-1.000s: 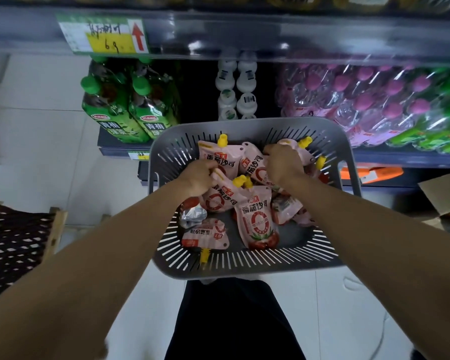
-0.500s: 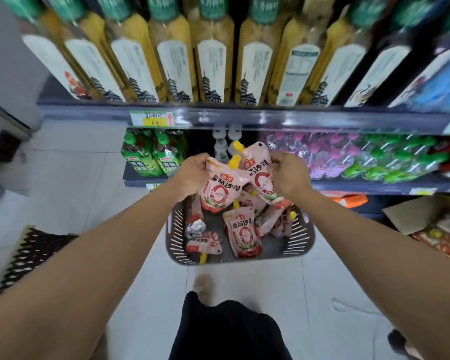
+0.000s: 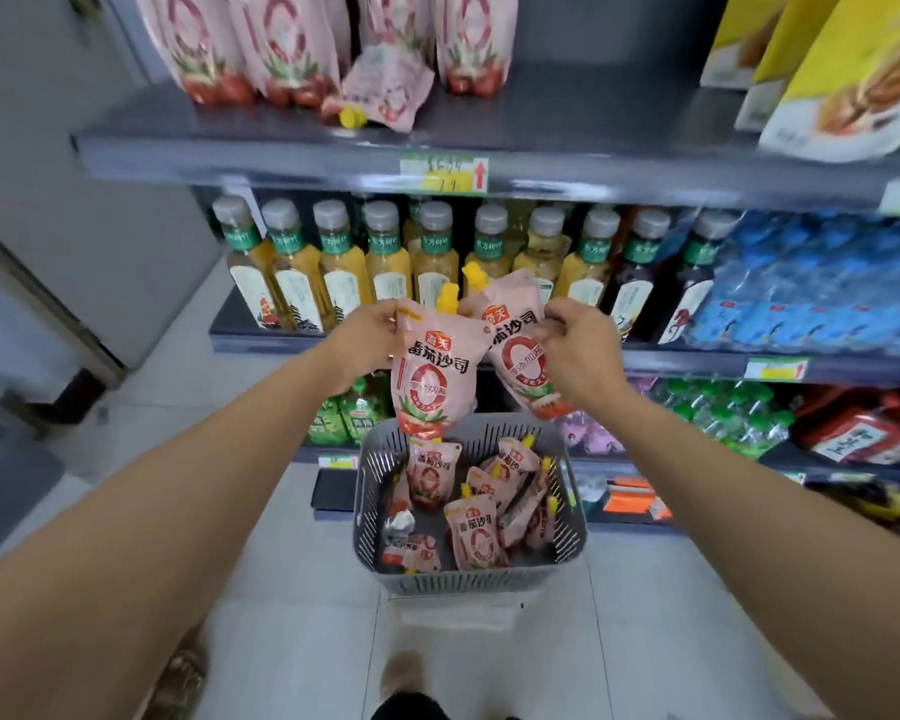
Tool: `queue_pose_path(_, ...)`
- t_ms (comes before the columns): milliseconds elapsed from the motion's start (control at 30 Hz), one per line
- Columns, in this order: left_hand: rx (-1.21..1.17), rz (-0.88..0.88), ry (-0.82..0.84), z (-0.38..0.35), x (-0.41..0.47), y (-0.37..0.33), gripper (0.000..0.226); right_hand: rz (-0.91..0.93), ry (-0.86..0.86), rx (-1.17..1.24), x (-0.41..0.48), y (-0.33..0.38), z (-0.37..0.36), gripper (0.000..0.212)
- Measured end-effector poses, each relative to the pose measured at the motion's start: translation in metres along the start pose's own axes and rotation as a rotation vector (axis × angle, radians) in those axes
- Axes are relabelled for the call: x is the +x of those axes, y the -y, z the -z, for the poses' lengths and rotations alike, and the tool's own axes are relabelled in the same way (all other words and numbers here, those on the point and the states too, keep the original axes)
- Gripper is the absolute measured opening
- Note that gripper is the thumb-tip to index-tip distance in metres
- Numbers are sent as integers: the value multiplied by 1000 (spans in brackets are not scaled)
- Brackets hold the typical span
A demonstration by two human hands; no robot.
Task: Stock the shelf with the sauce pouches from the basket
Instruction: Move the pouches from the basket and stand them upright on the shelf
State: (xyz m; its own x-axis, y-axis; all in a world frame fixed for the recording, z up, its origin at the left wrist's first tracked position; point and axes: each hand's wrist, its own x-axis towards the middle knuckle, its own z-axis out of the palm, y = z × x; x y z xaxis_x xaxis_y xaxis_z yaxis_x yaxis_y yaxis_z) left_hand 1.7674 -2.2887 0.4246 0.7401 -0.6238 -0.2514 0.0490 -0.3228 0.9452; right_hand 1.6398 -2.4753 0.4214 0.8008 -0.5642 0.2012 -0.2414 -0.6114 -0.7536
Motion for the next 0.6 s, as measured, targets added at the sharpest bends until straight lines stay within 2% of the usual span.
queue_pose_path(167,-29,-139,-106,21,-24,-62,27,96,-92,85,14,59,38,21)
queue_pose_path(400,-86,-311,-288,54,-51,-138,23,191,-232,240,42,133,70,40)
queue_pose_path(600,-116,-386,-439,85,-51,-181,23,190,-264,399,65,182,75,21)
